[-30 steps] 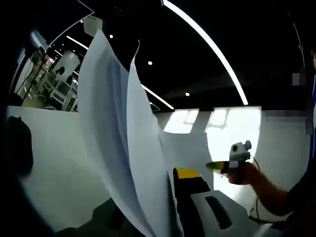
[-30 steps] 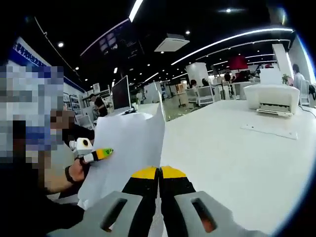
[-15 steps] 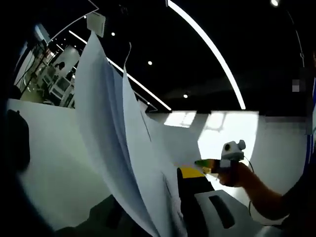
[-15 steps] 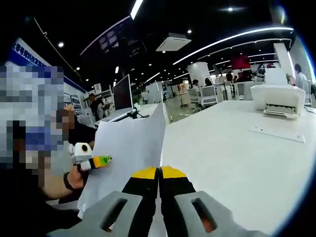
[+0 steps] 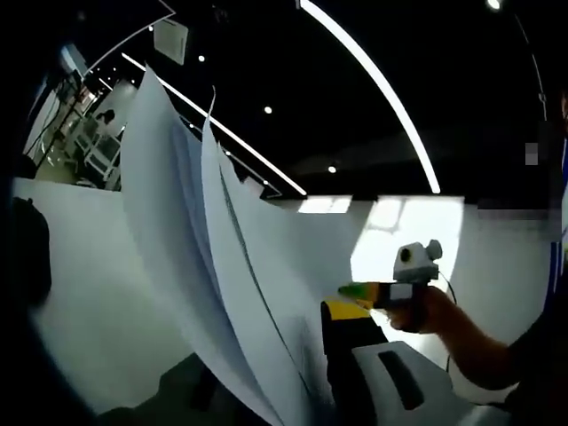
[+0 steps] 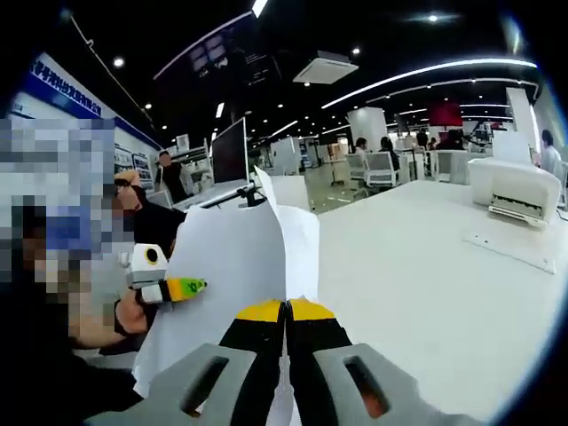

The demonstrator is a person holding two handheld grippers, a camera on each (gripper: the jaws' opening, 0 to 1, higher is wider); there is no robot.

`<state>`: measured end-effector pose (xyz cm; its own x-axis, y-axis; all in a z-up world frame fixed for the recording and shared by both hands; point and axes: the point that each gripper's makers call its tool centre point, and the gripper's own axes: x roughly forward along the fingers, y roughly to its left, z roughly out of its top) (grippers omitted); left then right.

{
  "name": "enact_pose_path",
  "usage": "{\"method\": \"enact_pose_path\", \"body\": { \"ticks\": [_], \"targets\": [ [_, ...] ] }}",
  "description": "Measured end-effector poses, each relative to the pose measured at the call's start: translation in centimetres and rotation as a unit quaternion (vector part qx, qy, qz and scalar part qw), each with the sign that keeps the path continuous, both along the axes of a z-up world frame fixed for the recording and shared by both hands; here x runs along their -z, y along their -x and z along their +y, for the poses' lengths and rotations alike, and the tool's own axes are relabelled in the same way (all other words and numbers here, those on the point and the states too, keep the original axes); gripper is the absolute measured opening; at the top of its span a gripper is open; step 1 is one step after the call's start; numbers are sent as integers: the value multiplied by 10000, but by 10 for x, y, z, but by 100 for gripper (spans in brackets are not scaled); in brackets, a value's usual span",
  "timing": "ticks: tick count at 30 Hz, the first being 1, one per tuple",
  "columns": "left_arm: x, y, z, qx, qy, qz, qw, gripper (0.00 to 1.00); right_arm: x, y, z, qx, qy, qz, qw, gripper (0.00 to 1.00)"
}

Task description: Organize the stack of printing papers by aligning and flattening the scattered papers on the table

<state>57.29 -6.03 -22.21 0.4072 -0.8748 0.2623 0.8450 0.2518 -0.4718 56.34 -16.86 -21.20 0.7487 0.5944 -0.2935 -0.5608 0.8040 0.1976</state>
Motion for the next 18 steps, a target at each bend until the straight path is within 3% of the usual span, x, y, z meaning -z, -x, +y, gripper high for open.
{"method": "enact_pose_path", "body": {
  "ticks": [7, 11, 18],
  "targets": [
    [1, -1, 0, -55, -36, -4, 10000, 19, 2, -1, 10, -45, -35, -25, 10000, 0],
    [2, -1, -1, -73, -72, -16, 9999, 17, 0, -3, 14, 39, -246, -25, 9997, 0],
    [5, -1, -1, -263, -410, -451, 9978, 6, 5, 4, 17, 126, -194, -157, 9996, 1]
  ]
}}
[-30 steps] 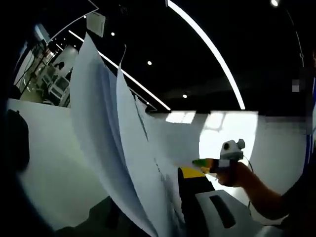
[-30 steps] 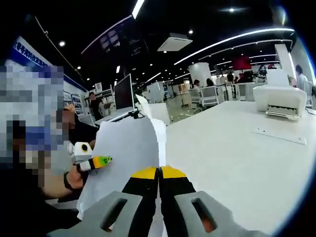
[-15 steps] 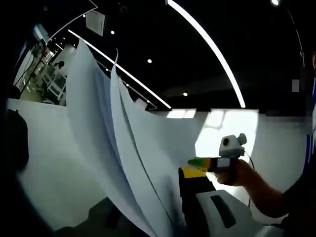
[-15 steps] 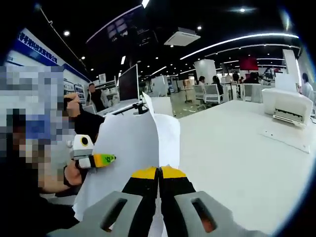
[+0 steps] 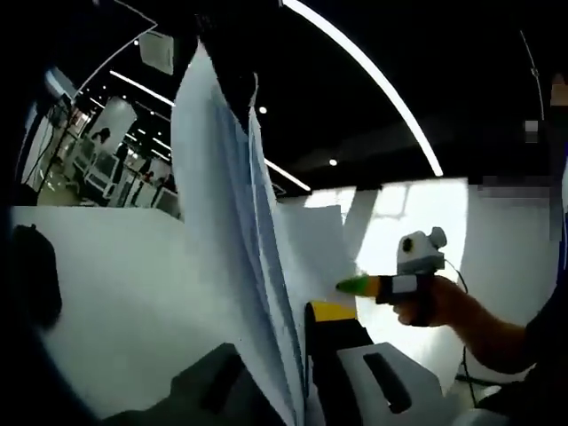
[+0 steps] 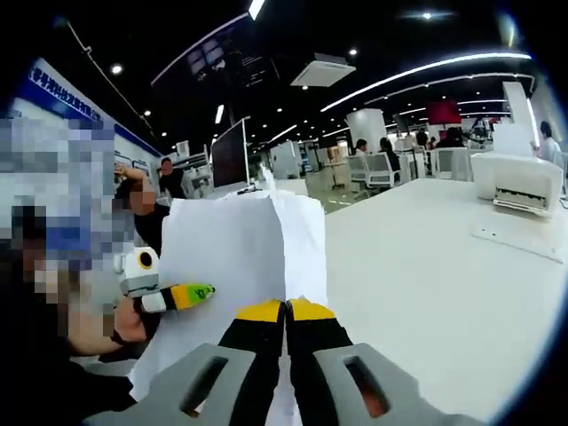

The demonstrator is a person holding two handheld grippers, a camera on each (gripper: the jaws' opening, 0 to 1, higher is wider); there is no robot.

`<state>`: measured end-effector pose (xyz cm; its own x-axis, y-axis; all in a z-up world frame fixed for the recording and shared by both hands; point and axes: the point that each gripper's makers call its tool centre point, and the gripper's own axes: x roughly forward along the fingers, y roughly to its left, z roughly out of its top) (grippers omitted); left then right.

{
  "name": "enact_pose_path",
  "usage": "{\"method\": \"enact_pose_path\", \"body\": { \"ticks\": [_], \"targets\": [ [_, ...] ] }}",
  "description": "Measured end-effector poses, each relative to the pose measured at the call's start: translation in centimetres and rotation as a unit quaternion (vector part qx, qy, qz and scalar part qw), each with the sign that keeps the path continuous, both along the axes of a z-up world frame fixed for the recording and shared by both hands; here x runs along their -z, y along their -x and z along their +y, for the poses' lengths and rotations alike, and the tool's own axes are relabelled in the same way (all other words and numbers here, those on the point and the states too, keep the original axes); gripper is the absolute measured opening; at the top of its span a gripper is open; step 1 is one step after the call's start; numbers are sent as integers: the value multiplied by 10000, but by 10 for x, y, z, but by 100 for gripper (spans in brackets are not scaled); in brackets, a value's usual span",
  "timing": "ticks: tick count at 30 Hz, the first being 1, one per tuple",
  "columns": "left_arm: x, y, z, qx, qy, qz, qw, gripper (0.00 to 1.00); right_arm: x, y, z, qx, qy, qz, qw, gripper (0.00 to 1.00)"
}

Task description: Organize the stack of printing papers by aligning and flattening the scattered papers on the table

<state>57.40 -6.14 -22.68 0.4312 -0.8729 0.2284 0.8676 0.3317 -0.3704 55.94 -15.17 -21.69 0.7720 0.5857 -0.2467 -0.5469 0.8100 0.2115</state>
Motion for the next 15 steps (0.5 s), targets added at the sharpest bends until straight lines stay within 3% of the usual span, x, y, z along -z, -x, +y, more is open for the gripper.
{"method": "enact_pose_path", "body": {
  "ticks": [2, 4, 8, 12, 15],
  "targets": [
    [-2, 1, 0, 47, 64, 44, 10000, 6, -3, 1, -6, 162, -30, -180, 9997, 11],
    [-7, -6, 8, -89, 316, 261, 9991, 6, -10, 6, -12, 305, -243, -332, 9987, 19],
    [-13, -15, 19, -127, 737, 698, 9948, 6, -21, 20, -30, 489, -681, -487, 9953, 24],
    [-24, -22, 25, -215, 961, 719, 9925, 5, -24, 37, -49, 779, -1206, -629, 9876, 36],
    [-40, -22, 23, -268, 1032, 598, 9925, 5, -13, 46, -55, 989, -1682, -419, 9799, 49]
  ]
}}
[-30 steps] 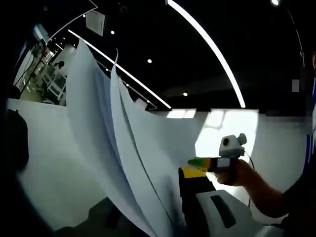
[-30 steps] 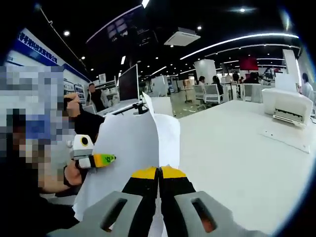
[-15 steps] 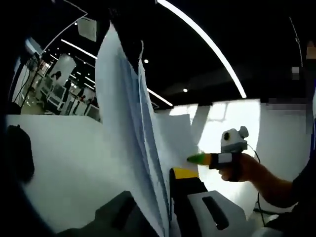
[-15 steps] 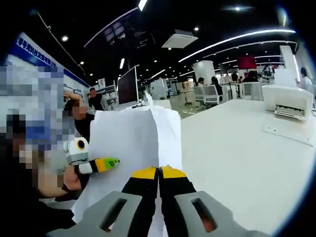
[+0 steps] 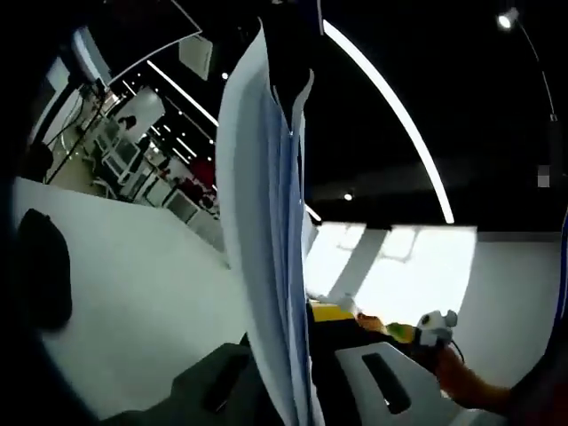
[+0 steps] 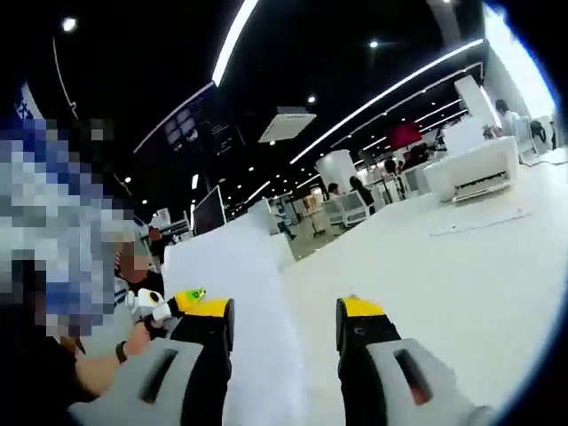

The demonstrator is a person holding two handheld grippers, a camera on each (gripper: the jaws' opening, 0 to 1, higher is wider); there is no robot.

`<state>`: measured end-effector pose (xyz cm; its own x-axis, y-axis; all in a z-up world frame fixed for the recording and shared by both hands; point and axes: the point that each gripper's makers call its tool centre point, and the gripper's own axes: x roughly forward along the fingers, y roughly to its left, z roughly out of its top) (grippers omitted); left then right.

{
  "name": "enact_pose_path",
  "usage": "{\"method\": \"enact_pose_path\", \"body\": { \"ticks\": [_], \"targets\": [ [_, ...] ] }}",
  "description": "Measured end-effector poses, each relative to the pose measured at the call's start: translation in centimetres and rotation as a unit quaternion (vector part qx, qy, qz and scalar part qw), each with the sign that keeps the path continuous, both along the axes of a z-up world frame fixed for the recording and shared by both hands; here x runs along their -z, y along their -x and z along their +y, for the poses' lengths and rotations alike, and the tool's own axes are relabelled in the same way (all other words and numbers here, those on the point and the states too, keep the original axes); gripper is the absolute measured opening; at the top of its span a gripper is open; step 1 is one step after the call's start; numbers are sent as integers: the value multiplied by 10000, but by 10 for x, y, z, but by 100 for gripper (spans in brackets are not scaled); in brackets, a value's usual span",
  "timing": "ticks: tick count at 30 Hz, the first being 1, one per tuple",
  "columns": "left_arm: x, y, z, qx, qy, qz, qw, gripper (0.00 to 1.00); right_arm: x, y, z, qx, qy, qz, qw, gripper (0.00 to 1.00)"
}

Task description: Organize the stack of printing papers by aligning and flattening the scattered papers on the table

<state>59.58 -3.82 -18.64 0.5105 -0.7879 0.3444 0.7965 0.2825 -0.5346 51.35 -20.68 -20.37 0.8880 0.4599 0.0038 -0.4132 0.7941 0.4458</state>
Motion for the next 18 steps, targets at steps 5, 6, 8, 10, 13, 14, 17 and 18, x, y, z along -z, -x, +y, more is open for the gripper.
{"method": "enact_pose_path", "body": {
  "ticks": [5, 6, 8, 10, 13, 14, 17, 18],
  "targets": [
    [-33, 16, -15, 231, -79, -432, 9988, 5, 22, 5, 0, 127, 219, 130, 9996, 62],
    [-40, 21, -18, 305, -139, -550, 9979, 5, 24, 4, 0, 97, 304, 153, 9994, 62],
    [-54, 32, -27, 563, -305, -797, 9948, 6, 16, 6, 3, -58, 397, 8, 9992, 62],
    [-68, 44, -36, 800, -524, -1149, 9888, 6, -4, 10, 10, -380, 479, -313, 9976, 60],
    [-84, 54, -47, 1270, -652, -1446, 9791, 6, -37, 20, 25, -986, 886, -749, 9883, 56],
    [-88, 57, -52, 1495, -698, -1512, 9746, 6, -45, 22, 27, -1142, 1030, -834, 9846, 54],
    [-94, 64, -62, 1991, -678, -1883, 9593, 6, -58, 19, 25, -1154, 1390, -980, 9786, 54],
    [-95, 65, -63, 2126, -614, -1896, 9566, 6, -59, 17, 23, -1115, 1456, -981, 9781, 54]
  ]
}}
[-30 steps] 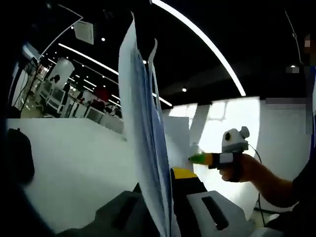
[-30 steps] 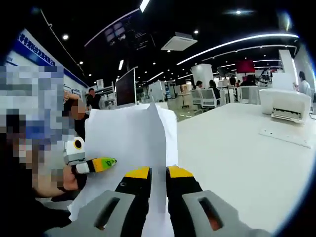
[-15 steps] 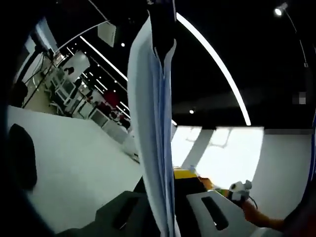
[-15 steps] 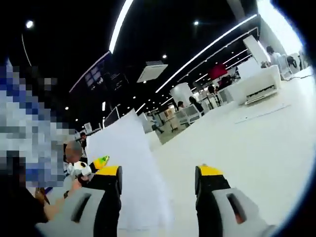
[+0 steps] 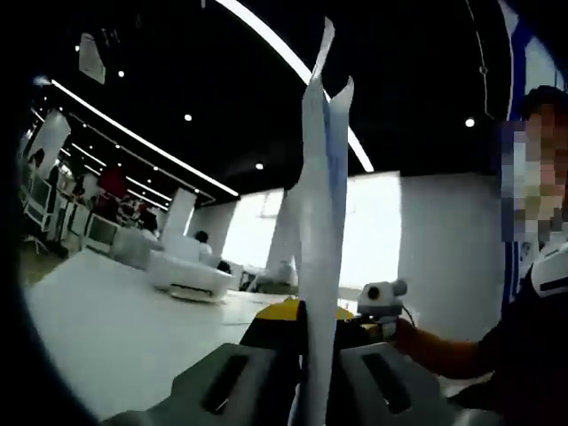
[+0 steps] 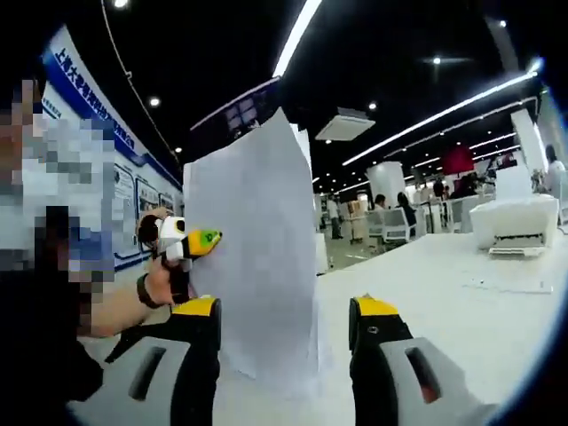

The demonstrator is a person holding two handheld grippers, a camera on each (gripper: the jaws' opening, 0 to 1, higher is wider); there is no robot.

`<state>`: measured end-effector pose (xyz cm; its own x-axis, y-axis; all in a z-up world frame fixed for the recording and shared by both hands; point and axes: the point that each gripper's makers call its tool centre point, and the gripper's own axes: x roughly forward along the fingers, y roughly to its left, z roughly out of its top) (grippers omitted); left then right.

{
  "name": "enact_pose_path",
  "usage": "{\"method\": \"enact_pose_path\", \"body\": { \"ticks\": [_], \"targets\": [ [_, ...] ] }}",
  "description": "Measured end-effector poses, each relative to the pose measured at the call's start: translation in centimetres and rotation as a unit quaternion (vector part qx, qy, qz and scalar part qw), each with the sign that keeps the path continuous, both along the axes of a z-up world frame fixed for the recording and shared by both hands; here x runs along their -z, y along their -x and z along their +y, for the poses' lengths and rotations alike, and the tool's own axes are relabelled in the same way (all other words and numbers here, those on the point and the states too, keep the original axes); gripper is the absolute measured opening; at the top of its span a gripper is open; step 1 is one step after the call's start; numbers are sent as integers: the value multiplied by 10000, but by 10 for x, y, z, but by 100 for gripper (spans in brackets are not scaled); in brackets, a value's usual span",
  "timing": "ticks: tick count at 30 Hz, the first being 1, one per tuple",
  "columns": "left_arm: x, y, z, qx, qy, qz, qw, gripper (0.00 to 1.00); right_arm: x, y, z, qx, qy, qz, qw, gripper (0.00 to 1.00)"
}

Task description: Organize the stack of printing papers by aligning and flattening the scattered papers on the table

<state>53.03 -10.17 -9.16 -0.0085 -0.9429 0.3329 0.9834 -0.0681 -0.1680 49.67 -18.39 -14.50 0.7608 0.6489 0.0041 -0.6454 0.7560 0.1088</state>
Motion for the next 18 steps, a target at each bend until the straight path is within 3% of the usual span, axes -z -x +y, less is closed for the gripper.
{"method": "enact_pose_path", "body": {
  "ticks": [2, 4, 6, 7, 9, 10, 13, 16, 18],
  "targets": [
    [-2, 0, -2, 356, 109, 159, 9992, 6, -2, -6, -6, 23, 188, -98, 9998, 53],
    [-4, 2, 0, 693, 298, 137, 9971, 6, -1, -10, -5, -31, 350, -114, 9993, 48],
    [0, 5, -1, 937, 298, 151, 9950, 6, 0, -9, -2, -159, 410, -38, 9990, 25],
    [3, 4, -3, 867, 258, 111, 9958, 6, -2, -4, 4, -320, 381, -48, 9988, 10],
    [3, -4, 0, 865, 355, 240, 9953, 6, -2, -6, 2, -194, 542, -189, 9982, 8],
    [4, -7, -1, 710, 327, 192, 9968, 6, 1, -5, 2, -238, 734, -271, 9967, 1],
    [14, -14, -8, 239, 56, -466, 9986, 6, 6, -9, -2, 11, 1080, -356, 9935, 0],
    [14, -16, -13, 57, -41, -588, 9982, 7, 6, -15, -8, 337, 1294, -542, 9895, 0],
    [14, -21, -15, -260, -165, -856, 9958, 8, 4, -14, -9, 488, 1423, -785, 9855, 0]
  ]
}}
